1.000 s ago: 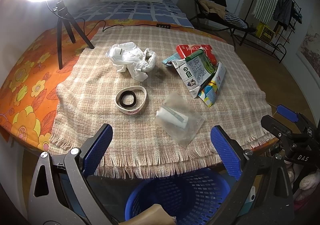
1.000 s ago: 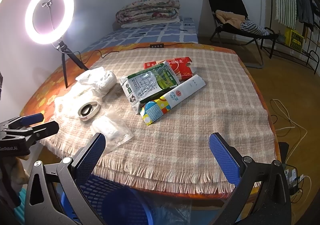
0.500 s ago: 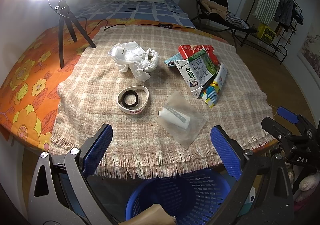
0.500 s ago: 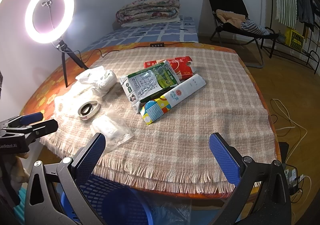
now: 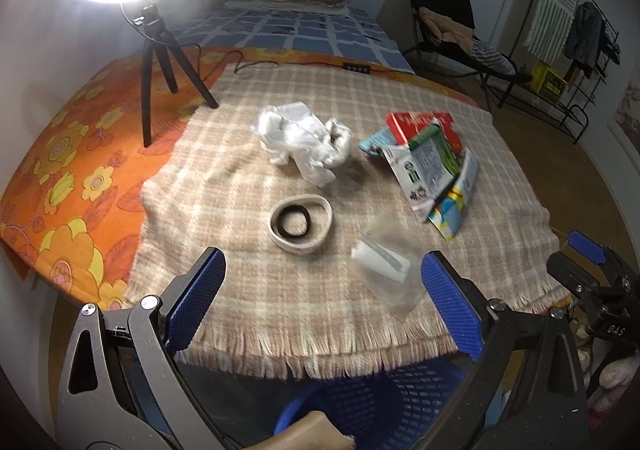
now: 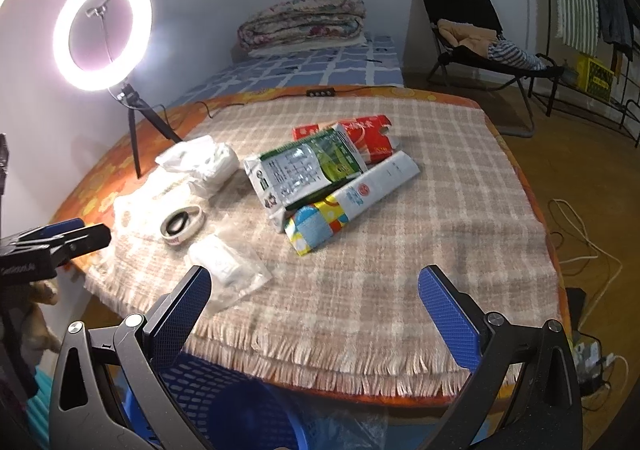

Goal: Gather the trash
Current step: 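Reach the left gripper to the white tissue while the right gripper reaches the green milk carton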

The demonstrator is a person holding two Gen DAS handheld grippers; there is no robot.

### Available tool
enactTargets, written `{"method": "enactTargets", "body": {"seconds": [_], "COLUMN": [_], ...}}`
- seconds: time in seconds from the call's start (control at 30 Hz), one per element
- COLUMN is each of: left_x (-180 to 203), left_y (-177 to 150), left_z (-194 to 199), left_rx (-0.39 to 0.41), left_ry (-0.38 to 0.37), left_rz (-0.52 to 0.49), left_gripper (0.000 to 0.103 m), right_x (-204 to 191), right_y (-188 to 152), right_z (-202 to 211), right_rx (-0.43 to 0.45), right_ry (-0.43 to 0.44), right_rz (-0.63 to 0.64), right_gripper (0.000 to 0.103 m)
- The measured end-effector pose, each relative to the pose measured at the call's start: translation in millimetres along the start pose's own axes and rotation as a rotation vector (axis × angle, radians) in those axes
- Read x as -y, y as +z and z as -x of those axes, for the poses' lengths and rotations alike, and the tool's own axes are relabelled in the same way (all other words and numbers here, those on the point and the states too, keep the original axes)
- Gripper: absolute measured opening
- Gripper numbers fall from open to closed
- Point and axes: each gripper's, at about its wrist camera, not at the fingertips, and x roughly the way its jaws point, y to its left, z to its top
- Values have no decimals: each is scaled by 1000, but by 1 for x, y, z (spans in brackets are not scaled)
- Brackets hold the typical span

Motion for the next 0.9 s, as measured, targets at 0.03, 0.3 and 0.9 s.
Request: {"method": "enactTargets", "body": {"seconds": [0.03,0.3,0.9], "left_x": [-3,-21,-23], "left_y": [3,34,93], "left_z": [-1,-18,-88], "left_rx": [1,-18,-75], "left_ry": [-3,-35,-20], "left_rz": [9,90,133], "left_gripper": [100,100,92], "right_x": [1,7,27], "right_y": [2,29,99], "right_z": [0,-13,-115], "right_rx": [8,25,-147], "right_ry": [5,22,204], "right_rz": [0,-1,-281], "right_gripper": [103,103,103]}}
